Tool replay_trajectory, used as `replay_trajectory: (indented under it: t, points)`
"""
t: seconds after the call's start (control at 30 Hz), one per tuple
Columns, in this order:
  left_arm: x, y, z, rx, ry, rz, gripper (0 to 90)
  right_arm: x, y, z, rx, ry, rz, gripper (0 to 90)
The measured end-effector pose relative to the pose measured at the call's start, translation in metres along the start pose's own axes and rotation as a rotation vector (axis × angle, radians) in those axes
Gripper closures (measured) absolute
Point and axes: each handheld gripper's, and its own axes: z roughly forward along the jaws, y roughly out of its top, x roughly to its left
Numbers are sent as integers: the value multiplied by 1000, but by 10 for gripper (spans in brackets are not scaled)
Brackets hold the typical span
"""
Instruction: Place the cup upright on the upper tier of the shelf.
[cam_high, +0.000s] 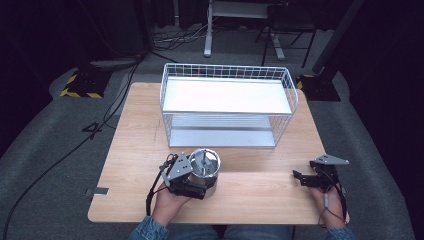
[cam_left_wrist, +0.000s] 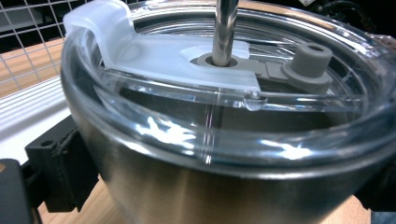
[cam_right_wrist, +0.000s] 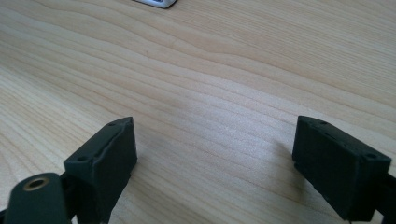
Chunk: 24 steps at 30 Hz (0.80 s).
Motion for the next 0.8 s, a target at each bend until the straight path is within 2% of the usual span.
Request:
replay_trajectory:
  t: [0.17,0.4,0.8]
  points:
    - [-1,2,-1,15,3,14,32,0,0,0,0,0,-1,145]
    - [-2,12,-3,54,-20,23,33,0,0,0,0,1,0,144]
    - [-3,41,-14,35,-36,40,33,0,0,0,0,1,1,145]
